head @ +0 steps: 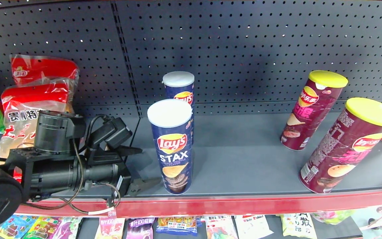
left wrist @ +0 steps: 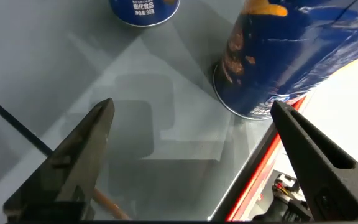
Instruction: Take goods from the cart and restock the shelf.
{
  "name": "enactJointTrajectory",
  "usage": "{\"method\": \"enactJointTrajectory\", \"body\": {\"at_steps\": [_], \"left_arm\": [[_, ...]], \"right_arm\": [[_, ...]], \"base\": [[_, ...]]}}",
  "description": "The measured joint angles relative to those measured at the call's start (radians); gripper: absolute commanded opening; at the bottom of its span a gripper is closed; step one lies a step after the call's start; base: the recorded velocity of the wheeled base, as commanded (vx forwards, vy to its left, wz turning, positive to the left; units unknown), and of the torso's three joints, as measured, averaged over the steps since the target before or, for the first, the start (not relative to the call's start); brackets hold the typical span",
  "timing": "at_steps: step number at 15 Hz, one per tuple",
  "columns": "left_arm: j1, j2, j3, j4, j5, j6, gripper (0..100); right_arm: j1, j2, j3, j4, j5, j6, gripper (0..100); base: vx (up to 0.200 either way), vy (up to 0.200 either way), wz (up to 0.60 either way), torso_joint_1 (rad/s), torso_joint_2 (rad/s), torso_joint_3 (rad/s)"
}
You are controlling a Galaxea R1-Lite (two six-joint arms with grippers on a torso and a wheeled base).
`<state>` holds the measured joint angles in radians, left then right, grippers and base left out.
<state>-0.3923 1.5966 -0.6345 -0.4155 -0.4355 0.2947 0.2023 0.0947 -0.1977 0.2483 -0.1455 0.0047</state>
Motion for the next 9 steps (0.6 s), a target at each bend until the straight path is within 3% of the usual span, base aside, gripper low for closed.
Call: {"method": "enactJointTrajectory", "body": {"at_steps": [9], "left_arm": [[0.003, 0.011, -0.007, 0.0, 0.015, 0.0, 100]], "right_arm": [[0.0, 0.001, 0.003, 0.0, 0.0, 0.0, 100]], "base": [[0.0, 0.0, 0.0, 0.0, 0.0, 0.0]]}}
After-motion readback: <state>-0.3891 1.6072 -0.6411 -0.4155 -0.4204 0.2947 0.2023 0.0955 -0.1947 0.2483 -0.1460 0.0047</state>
